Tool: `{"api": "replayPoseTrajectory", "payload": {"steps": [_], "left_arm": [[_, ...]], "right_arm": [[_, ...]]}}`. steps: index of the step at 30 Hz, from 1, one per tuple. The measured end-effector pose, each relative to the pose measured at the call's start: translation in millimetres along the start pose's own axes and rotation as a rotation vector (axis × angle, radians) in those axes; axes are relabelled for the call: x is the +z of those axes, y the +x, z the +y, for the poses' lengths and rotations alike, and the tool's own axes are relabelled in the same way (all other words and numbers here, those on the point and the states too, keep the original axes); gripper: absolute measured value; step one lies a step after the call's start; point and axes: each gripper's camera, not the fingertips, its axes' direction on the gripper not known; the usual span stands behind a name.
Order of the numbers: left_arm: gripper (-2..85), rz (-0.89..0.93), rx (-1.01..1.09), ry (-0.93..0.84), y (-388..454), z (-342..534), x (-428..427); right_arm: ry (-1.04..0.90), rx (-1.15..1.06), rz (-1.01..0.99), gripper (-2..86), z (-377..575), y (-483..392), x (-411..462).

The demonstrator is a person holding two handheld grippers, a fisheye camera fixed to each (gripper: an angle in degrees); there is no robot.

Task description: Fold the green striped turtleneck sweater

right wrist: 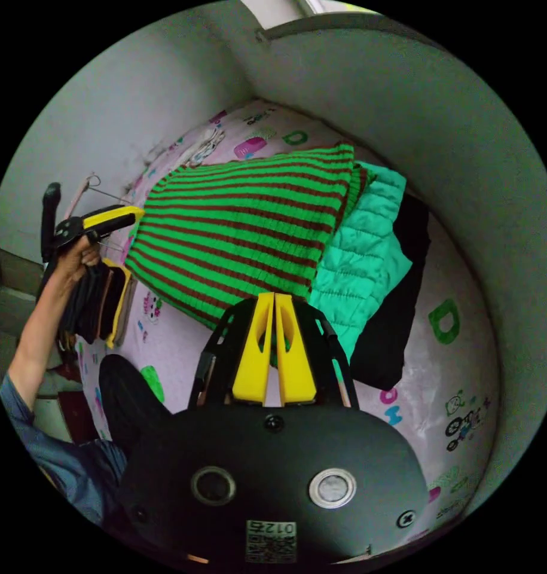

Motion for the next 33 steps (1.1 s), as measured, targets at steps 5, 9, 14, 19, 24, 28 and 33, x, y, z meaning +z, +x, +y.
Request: {"api": "replayPoseTrajectory", "payload": {"steps": [5,9,14,19,24,28,33], "left_arm": [[0.0,0.012,-0.096,-0.028,-30,-26,14],[0.0,0.004,-0.125,-0.039,-44,-43,25],[-0.1,0.028,-0.161,-0.092,-55,-56,52],[-0.1,0.005,-0.118,-0.144,-54,-70,75],[-0.1,0.021,-0.06,-0.181,-54,-75,85],[-0.1,0.039,-0.047,-0.167,-53,-68,83],[0.1,0.014,-0.047,-0.058,-49,-44,57]], "right_arm": [[0.175,0.049,0.144,-1.0,-13,6,-31],[0.245,0.081,0.147,-1.0,-33,12,-33],[0.229,0.065,0.215,-1.0,-55,15,-14],[0.141,0.085,0.244,-1.0,-49,31,14],[0.153,0.105,0.154,-1.0,-36,46,22],[0.179,0.068,0.131,-1.0,-19,46,14],[0.208,0.055,0.154,-1.0,20,32,-14]]}}
